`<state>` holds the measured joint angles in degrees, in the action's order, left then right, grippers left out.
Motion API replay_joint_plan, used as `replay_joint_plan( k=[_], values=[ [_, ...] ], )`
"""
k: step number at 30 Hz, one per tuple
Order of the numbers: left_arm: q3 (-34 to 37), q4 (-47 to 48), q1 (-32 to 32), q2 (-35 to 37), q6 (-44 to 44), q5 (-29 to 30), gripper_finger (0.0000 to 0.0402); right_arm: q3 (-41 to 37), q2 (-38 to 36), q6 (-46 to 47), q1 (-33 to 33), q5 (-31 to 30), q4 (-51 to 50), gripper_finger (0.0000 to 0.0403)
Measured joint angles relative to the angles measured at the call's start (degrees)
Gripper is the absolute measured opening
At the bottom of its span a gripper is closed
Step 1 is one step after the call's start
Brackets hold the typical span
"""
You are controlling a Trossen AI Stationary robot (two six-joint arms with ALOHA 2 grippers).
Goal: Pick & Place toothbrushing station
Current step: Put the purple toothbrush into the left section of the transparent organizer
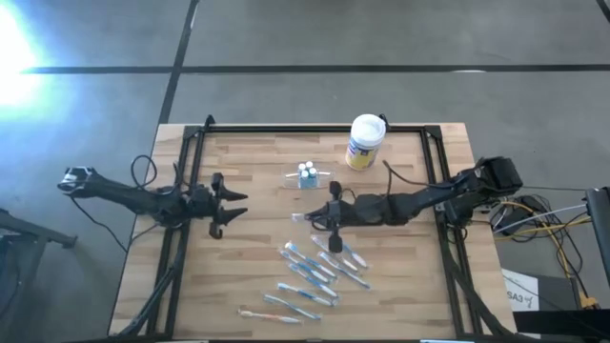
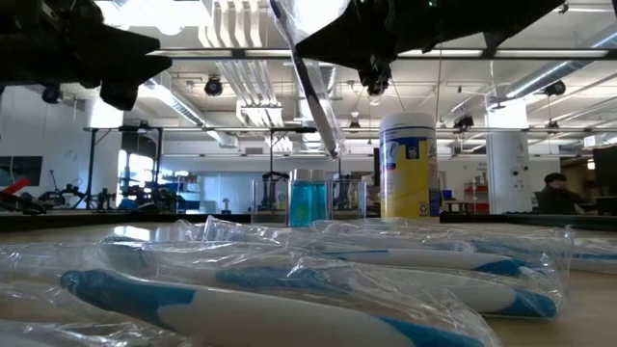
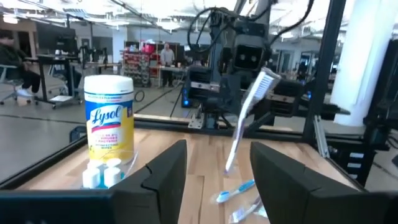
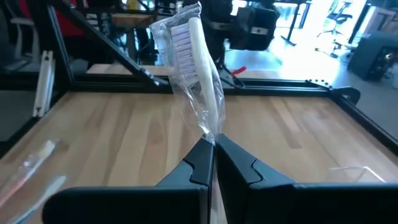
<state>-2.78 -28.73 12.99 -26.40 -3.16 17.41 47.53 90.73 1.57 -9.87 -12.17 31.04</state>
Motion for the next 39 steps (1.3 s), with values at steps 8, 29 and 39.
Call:
replay_joint_plan(
  k=[8, 29, 39],
  values=[
    [-6.81, -0.16, -0.04, -9.60, -1.48, 0.00, 0.0184, 0.04, -1.66, -1.73, 0.39, 0.25, 1.61, 0.0008],
    [-22.60, -12.27, -0.06, -34.29, 3.80, -3.52, 0.0228, 0.04, -3.46, -6.86, 0.39, 0.21, 4.17, 0.0008],
    [-28.50, -14.75, -0.07, -42.75, 6.20, -3.76, 0.0232, 0.04, -3.46, -8.52, 0.39, 0.21, 5.34, 0.0008]
  ],
)
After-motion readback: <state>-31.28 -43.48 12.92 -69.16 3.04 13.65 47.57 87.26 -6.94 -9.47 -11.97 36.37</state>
